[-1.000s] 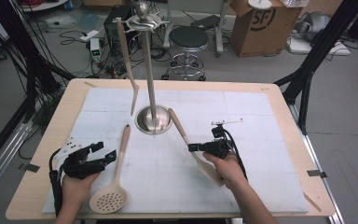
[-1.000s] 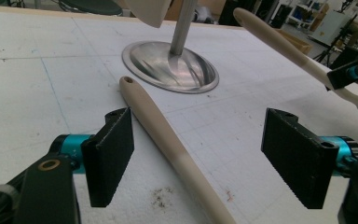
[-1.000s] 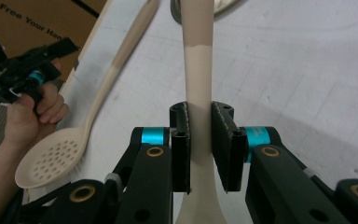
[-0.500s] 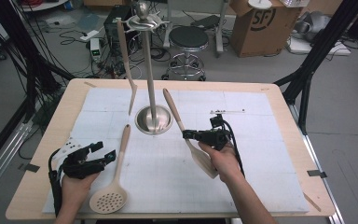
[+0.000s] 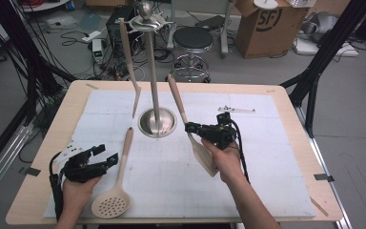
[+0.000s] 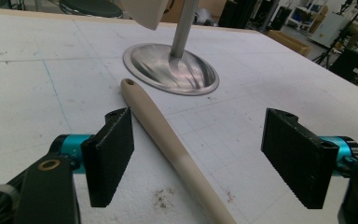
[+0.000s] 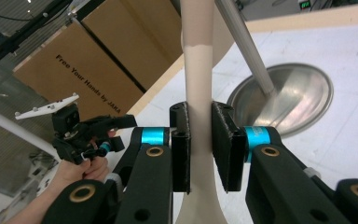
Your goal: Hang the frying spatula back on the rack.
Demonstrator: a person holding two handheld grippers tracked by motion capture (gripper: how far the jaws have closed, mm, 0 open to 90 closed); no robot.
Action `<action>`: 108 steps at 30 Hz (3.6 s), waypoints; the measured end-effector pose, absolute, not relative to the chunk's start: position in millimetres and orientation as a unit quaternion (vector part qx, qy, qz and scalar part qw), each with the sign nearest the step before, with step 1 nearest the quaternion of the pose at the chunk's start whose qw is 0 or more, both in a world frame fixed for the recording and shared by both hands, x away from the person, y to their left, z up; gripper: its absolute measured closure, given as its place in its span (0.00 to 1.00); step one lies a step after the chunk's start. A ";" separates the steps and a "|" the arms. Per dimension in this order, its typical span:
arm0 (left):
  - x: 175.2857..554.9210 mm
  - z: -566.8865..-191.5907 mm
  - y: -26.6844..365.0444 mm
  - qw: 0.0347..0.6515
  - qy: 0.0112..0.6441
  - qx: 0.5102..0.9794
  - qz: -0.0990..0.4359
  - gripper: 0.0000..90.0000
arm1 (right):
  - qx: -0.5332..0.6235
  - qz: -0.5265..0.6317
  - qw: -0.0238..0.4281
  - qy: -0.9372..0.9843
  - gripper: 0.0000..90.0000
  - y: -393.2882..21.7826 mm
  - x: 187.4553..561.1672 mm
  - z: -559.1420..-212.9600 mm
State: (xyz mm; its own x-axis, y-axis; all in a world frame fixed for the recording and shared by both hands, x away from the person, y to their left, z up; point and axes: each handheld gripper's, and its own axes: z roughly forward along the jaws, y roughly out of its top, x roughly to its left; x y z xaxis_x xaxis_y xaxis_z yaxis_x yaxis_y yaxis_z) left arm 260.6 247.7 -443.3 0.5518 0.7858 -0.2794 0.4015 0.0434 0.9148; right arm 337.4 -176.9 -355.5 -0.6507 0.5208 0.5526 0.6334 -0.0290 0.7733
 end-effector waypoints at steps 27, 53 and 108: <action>259.5 -442.3 248.7 0.576 0.442 0.668 0.167 0.29 | -0.370 -0.646 -0.024 -0.667 0.87 -156.3 318.8 -314.3; 258.6 -441.4 251.0 0.578 0.443 0.664 0.168 0.29 | -0.360 -0.678 -0.041 -0.640 0.87 -145.4 317.3 -298.4; 257.2 -440.7 253.4 0.580 0.445 0.661 0.169 0.29 | -0.364 -0.648 -0.061 -0.666 0.87 -127.0 326.8 -274.5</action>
State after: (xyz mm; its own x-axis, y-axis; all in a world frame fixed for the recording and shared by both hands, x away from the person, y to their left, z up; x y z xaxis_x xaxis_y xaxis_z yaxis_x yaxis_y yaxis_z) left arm 257.2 253.4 -440.7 0.5476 0.7842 -0.2919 0.3918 0.0680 0.9175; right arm 326.8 -127.0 -274.5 -0.7278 0.5641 0.3901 0.4055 -0.1048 0.9081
